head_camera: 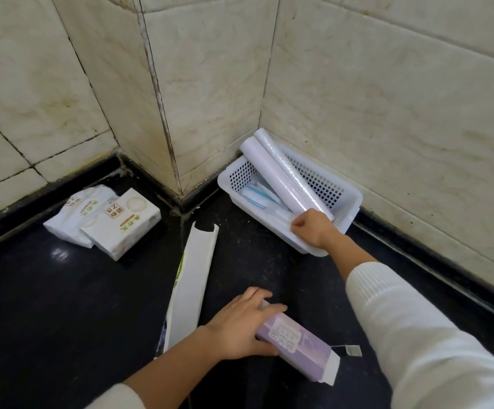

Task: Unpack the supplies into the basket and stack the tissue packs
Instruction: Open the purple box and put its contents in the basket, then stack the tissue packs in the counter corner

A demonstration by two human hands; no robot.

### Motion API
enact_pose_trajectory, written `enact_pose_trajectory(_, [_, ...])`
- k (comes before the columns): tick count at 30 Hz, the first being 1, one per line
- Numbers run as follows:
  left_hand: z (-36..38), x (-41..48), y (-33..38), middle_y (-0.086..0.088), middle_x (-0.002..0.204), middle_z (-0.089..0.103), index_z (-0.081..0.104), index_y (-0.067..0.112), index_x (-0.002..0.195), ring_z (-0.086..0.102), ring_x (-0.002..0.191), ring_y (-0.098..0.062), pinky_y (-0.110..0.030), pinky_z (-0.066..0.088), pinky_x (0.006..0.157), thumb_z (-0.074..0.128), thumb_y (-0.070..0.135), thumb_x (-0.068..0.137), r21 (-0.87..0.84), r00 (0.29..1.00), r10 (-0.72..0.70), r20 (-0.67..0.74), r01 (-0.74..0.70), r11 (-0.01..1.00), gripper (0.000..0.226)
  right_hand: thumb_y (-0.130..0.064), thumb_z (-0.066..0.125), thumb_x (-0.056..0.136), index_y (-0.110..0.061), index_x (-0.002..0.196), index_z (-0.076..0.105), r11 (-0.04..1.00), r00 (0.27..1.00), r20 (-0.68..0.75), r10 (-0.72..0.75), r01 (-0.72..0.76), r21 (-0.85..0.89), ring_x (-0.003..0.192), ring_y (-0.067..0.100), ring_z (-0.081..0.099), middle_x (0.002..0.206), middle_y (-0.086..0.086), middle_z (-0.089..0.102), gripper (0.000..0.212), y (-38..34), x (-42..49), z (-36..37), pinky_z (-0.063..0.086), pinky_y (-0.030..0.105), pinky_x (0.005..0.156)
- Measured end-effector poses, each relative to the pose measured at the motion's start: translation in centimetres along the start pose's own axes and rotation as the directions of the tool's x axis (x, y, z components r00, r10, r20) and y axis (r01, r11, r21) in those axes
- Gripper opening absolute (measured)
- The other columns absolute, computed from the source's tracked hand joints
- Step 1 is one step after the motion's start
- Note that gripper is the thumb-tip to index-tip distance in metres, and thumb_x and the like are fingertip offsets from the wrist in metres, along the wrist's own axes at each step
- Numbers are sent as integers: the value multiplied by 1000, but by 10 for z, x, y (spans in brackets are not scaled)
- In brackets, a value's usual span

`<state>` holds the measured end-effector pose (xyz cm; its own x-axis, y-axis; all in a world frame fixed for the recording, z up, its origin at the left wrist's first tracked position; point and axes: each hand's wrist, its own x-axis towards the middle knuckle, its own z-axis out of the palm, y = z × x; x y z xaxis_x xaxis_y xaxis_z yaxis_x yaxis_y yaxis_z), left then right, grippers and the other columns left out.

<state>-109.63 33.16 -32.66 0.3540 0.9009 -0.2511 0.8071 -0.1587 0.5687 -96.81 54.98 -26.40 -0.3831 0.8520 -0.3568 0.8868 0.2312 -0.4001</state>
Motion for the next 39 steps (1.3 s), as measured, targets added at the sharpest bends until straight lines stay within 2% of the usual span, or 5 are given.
enact_pose_trajectory(4, [-11,-1,-3,5,153,22,27,40,145,18,140,-10,-32,24,113,56,64,80,-28,996,-14,-85,11,1000,75,-20,60,87,-12,111,70,1000,988,-152,-1,5,24,98,23,64,109,4,68,27,-10,-5,-16,53,37,88])
enact_pose_trajectory(9, [-48,-9,-28,5,144,38,41,34,141,27,136,-9,-29,30,111,50,51,90,-123,923,-106,-370,65,990,55,-18,61,85,-11,101,73,985,965,-232,-120,144,93,93,21,64,105,5,71,21,-47,-10,-18,49,30,81])
enact_pose_trajectory(25, [-90,-164,-200,-3,137,40,47,24,133,34,125,-19,-42,47,99,58,21,91,-519,273,-718,-640,535,667,43,-22,64,85,-14,122,62,892,892,63,-448,441,105,115,24,55,126,9,57,38,-252,6,149,46,36,98])
enact_pose_trajectory(32, [-116,-154,-260,-13,157,7,24,29,149,14,141,-34,-50,31,111,68,34,85,-521,357,-768,-532,577,629,78,-53,58,81,-33,146,32,864,881,89,-465,474,-172,138,30,21,153,5,24,73,-274,16,179,31,47,109])
enact_pose_trajectory(39, [-124,-143,-294,-10,152,21,59,18,117,50,118,-32,-41,50,91,62,34,90,-533,369,-772,-518,567,628,32,-51,55,84,-34,145,33,814,830,-38,-557,536,-223,136,26,26,150,6,28,67,-253,17,193,39,39,107])
